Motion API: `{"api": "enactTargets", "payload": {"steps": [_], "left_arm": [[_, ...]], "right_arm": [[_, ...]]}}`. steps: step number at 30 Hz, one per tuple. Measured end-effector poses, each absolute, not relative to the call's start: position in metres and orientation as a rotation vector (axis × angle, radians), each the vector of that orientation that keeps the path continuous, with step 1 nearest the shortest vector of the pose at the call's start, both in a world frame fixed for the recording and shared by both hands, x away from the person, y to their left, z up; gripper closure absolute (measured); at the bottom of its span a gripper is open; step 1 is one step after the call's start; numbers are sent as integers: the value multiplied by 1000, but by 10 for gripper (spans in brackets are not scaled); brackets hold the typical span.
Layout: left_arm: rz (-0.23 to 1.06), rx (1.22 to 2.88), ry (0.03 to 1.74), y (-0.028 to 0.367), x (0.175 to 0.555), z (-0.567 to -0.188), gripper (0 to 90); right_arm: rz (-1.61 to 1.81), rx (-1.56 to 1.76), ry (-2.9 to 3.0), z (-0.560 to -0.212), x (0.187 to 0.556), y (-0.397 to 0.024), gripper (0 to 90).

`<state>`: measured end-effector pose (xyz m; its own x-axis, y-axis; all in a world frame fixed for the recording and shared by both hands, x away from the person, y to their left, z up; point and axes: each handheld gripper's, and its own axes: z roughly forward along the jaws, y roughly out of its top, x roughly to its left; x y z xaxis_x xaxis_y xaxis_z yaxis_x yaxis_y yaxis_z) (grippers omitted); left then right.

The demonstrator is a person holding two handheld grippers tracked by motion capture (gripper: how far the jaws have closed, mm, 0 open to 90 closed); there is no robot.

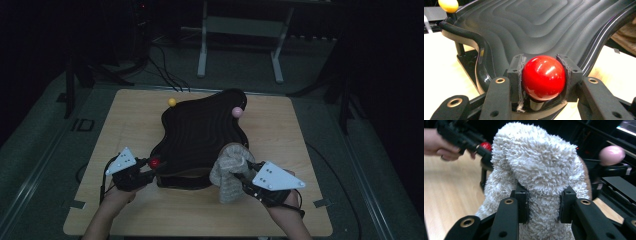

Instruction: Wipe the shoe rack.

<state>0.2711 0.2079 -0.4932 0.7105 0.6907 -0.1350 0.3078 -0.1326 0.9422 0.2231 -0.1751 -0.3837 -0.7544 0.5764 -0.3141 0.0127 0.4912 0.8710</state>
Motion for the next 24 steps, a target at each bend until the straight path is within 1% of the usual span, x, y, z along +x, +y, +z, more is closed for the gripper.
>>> {"api": "enactTargets", "payload": {"steps": [7,12,17,21,24], "left_arm": [[392,1724,798,209,272,-494,596],[390,1725,796,209,272,-493,595],[389,1721,797,209,272,-494,595],[391,1723,793,209,272,-494,595],[390,1725,795,209,272,-493,596]], "right_arm": [[1199,443,2158,-379,219,-170,683],[1177,396,2218,-395,217,-158,684],[1191,399,2188,-387,217,-156,684],[1167,377,2227,-399,218,-147,685],[1144,354,2229,-400,216,-142,684]]}}
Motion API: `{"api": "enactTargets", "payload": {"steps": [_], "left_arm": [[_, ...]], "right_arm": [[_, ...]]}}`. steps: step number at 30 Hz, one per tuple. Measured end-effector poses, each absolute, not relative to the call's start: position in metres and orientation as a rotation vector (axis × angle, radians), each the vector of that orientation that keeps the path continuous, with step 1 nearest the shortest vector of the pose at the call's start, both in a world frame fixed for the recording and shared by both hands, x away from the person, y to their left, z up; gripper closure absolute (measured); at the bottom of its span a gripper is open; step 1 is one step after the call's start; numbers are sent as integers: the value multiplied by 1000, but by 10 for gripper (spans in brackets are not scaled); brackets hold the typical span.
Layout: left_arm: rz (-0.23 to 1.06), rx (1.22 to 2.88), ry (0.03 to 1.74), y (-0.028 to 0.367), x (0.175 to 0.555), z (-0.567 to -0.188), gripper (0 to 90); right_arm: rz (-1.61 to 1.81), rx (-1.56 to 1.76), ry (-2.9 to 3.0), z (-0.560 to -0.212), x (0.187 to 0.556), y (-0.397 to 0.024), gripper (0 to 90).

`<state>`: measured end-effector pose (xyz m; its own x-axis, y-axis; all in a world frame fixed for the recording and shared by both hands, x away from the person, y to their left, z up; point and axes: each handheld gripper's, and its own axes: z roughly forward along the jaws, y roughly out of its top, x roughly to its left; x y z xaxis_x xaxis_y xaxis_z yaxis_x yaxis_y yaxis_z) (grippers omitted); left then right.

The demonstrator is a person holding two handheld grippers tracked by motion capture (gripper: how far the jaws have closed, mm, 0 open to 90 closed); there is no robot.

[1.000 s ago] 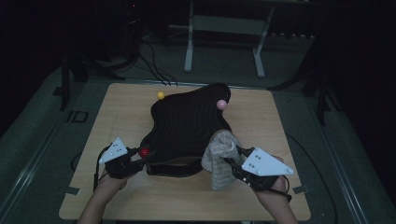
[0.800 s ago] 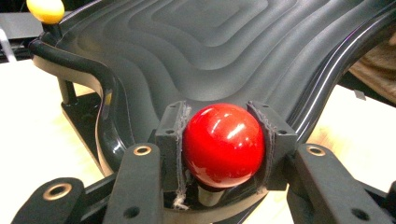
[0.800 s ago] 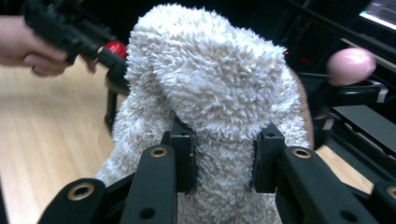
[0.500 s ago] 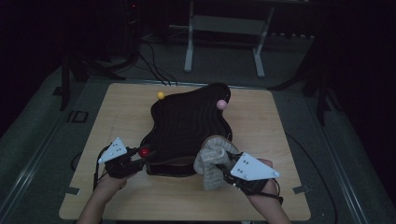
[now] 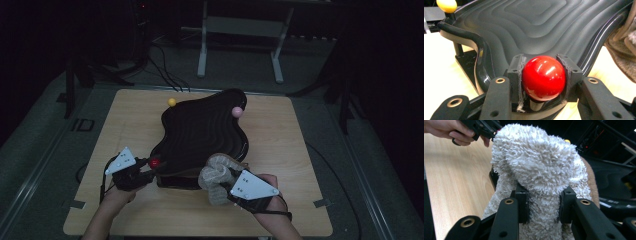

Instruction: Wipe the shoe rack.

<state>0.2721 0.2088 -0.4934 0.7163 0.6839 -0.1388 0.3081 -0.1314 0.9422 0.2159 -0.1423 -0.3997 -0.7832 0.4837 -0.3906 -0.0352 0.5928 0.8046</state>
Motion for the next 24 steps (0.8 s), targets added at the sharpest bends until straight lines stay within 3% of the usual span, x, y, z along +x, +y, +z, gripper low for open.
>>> {"api": "enactTargets", "payload": {"steps": [13,19,24], "left_arm": [[391,1726,795,208,272,-493,595],[391,1730,794,209,272,-493,596],[391,1729,795,208,272,-493,596]], "right_arm": [[1176,364,2214,-399,217,-132,684],[1121,338,2274,-414,219,-121,684],[1174,358,2230,-402,219,-121,684]]}}
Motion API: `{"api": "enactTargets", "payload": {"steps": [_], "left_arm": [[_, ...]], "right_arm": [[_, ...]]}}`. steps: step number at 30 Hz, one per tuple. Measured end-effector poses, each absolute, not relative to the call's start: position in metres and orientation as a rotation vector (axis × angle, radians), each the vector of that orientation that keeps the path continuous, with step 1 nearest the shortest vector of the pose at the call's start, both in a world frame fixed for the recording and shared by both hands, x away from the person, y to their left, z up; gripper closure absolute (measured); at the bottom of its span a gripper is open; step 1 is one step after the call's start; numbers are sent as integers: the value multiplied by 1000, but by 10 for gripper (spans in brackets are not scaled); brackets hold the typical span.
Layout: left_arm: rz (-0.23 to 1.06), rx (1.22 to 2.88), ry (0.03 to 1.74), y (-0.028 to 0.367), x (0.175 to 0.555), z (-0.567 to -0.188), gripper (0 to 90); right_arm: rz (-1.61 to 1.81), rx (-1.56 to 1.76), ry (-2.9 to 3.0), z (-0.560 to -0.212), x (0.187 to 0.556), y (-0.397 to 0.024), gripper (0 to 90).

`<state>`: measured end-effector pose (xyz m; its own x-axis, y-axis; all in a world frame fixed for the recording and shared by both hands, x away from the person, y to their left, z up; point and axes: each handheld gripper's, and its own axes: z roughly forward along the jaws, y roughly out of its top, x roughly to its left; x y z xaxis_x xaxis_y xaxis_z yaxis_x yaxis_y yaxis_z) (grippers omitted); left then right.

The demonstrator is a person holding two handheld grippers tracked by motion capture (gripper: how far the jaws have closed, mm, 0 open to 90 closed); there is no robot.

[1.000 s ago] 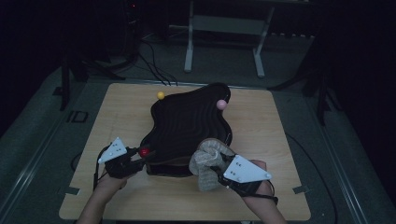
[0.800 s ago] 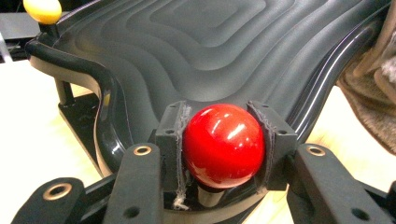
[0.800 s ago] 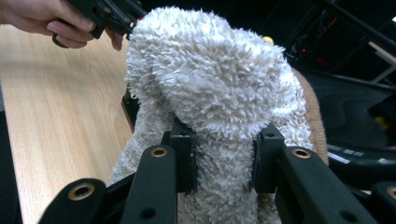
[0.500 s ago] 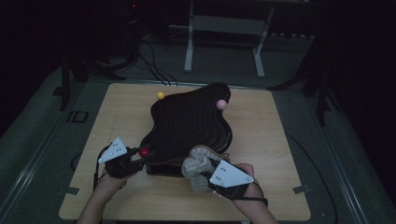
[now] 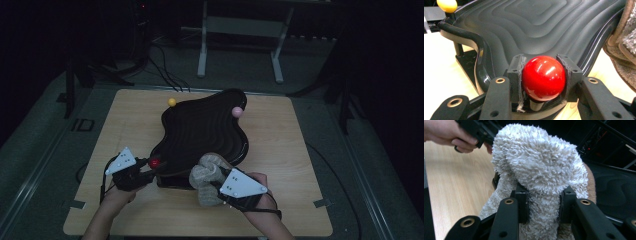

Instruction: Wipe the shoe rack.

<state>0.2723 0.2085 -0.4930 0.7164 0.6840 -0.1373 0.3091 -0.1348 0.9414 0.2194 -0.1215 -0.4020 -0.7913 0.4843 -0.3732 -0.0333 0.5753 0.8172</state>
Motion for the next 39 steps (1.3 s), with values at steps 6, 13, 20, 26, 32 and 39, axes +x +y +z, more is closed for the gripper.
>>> {"api": "enactTargets", "payload": {"steps": [6,13,20,26,32,39], "left_arm": [[391,1731,796,208,272,-493,596],[388,1725,793,208,272,-493,596],[387,1729,796,209,272,-493,595],[388,1729,798,208,272,-493,596],[388,1725,799,208,272,-493,596],[389,1729,800,208,272,-493,595]], "right_arm": [[1118,331,2301,-422,222,-109,684],[1146,350,2255,-423,225,-102,686],[1114,326,2285,-426,225,-90,685],[1088,327,2298,-437,229,-81,686],[1109,312,2304,-433,229,-71,685],[1077,293,2355,-448,234,-57,685]]}}
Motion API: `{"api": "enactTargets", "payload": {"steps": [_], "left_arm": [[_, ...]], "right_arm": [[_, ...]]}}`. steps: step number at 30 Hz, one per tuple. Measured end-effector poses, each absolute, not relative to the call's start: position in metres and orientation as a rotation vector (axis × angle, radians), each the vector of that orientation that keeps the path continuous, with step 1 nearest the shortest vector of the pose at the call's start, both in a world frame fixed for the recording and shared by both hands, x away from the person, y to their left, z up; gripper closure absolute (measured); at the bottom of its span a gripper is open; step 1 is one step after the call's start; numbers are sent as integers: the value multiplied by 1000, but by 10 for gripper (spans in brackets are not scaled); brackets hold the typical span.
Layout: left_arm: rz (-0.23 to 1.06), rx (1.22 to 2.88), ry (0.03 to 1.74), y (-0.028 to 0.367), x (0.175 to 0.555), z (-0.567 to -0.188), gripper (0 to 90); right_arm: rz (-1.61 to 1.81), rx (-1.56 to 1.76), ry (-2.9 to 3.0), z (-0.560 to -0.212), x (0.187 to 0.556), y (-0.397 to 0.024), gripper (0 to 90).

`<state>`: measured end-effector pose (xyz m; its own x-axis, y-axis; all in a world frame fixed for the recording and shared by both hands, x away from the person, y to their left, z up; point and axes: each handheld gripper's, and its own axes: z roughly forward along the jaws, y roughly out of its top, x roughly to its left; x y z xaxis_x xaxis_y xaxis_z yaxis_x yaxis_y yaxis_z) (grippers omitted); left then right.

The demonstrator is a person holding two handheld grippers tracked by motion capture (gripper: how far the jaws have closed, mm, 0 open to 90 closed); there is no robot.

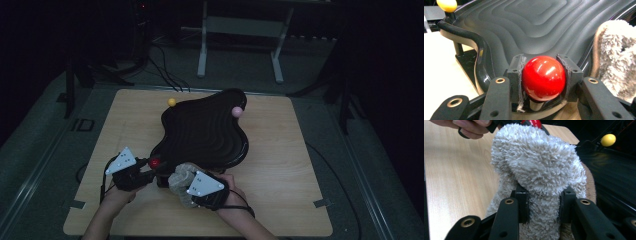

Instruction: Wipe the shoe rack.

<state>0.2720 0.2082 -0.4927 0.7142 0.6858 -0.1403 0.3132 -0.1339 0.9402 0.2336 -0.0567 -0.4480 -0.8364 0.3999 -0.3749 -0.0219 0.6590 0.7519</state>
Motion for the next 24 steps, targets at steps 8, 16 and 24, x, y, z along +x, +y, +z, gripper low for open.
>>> {"api": "enactTargets", "payload": {"steps": [8,16,24], "left_arm": [[393,1729,803,208,272,-493,595],[392,1729,804,208,272,-492,595],[392,1727,808,208,272,-493,596]], "right_arm": [[1074,269,2319,-448,234,-54,687],[1074,264,2348,-454,234,-46,685],[1023,228,2379,-470,234,-34,688]]}}
